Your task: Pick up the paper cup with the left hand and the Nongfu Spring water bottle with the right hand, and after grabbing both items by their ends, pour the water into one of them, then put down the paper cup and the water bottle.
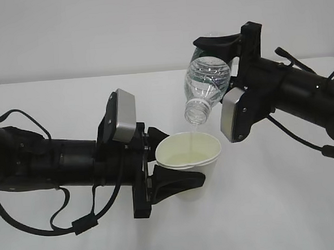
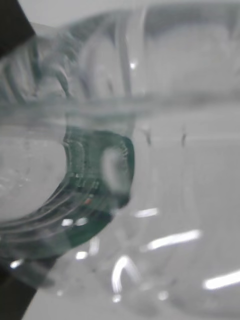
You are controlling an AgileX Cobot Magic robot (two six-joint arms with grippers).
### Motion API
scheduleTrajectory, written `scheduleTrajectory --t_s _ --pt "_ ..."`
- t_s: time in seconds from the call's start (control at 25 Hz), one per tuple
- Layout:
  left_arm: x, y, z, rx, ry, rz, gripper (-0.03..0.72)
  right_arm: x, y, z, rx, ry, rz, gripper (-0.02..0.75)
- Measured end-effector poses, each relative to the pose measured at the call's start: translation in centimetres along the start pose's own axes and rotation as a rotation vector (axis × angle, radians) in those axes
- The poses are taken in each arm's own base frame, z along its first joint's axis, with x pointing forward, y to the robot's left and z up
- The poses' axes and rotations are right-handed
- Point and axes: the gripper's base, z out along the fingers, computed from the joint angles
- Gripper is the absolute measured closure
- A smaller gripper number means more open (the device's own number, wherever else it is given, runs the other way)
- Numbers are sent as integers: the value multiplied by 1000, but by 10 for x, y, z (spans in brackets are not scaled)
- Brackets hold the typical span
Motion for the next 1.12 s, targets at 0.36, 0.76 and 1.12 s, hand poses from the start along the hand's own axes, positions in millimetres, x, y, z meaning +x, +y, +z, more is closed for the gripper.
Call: scheduleTrajectory --t_s 0.36,0.76,1.12 --pt "0 0 0 1 0 0 259 0 0 0 0 2 -23 255" --pt "0 0 0 1 0 0 260 0 0 0 1 3 -24 255" --pt "0 0 0 1 0 0 260 0 0 0 1 3 -24 255"
